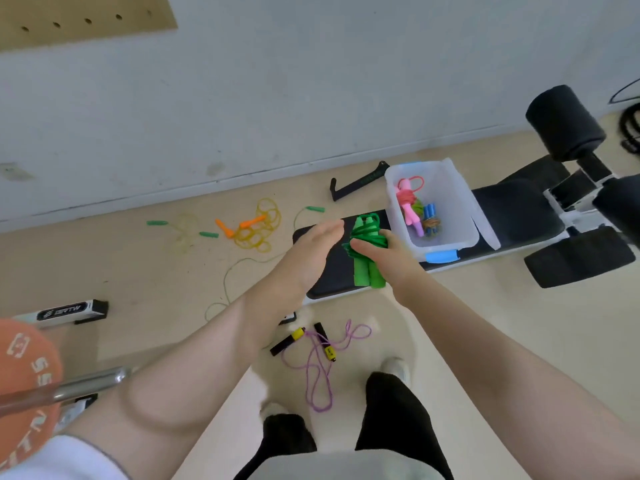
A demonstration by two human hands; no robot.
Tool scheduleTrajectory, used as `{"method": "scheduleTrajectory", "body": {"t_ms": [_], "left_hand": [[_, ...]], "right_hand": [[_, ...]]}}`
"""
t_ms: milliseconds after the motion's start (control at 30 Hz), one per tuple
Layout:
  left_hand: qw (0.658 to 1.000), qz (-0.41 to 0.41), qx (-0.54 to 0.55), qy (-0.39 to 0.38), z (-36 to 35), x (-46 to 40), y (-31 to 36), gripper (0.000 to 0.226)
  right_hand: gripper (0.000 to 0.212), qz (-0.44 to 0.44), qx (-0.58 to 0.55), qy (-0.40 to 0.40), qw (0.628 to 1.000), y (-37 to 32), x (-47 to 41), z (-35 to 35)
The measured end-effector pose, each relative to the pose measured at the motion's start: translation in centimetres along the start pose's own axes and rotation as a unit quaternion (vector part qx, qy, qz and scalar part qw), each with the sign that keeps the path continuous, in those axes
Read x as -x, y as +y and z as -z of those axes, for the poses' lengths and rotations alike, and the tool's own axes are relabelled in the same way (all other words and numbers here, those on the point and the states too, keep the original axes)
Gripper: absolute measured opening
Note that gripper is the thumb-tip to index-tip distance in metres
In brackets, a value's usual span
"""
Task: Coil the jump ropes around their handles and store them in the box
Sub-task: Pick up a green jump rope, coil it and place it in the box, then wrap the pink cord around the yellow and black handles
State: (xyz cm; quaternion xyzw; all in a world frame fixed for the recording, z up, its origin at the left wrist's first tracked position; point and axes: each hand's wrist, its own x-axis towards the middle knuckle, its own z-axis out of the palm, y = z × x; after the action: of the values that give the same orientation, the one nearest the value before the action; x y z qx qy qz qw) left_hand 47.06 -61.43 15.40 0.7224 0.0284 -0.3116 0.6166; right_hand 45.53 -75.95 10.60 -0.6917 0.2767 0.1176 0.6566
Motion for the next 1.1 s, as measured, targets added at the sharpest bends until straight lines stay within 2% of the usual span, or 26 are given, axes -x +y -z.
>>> {"method": "scheduleTrajectory", "body": {"t_ms": [133, 333, 500, 533, 600, 633, 767, 867, 967, 1100], "left_hand": [[0.998, 0.056, 0.023, 0.009, -3.3, -4.7, 0.4, 0.021], [0.98, 0.14, 0.078, 0.118, -8.0, -11.1, -0.4, 0.019], [0.954, 0.198, 0.131, 0.182, -9.6, -12.8, -1.9, 0.017], [0.95, 0.204, 0.139, 0.191, -9.7, -12.7, -2.2, 0.017], [0.942, 0.216, 0.151, 0.21, -9.5, -12.4, -2.9, 0.015], [0.938, 0.22, 0.158, 0.218, -9.3, -12.2, -3.3, 0.014], [0.924, 0.221, 0.181, 0.255, -8.1, -10.6, -5.7, 0.017], [0.906, 0.219, 0.204, 0.299, -6.5, -9.2, -8.8, 0.015], [0.879, 0.233, 0.239, 0.34, -4.6, -8.2, -14.0, 0.016], [0.855, 0.209, 0.267, 0.392, -2.4, -7.5, -23.2, 0.022]], "right_hand": [[0.039, -0.006, 0.092, 0.058, 0.994, 0.9, -5.8, 6.1], [0.046, -0.051, 0.179, 0.09, 0.978, 2.7, -17.0, 15.0], [0.013, -0.067, 0.277, 0.075, 0.956, 3.3, -21.6, 18.0], [0.009, -0.058, 0.299, 0.062, 0.95, 3.4, -22.0, 18.0], [0.022, -0.026, 0.36, 0.012, 0.932, 3.5, -22.1, 17.1], [0.022, -0.013, 0.373, -0.015, 0.928, 3.4, -21.7, 16.2], [0.02, -0.002, 0.294, -0.151, 0.944, 3.6, -19.8, 11.4], [0.02, 0.0, 0.299, -0.226, 0.927, 4.4, -18.6, 7.3], [0.017, 0.014, 0.317, -0.29, 0.903, 7.8, -17.5, 3.3], [0.012, -0.013, 0.399, -0.341, 0.851, 17.0, -18.1, -1.4]]}}
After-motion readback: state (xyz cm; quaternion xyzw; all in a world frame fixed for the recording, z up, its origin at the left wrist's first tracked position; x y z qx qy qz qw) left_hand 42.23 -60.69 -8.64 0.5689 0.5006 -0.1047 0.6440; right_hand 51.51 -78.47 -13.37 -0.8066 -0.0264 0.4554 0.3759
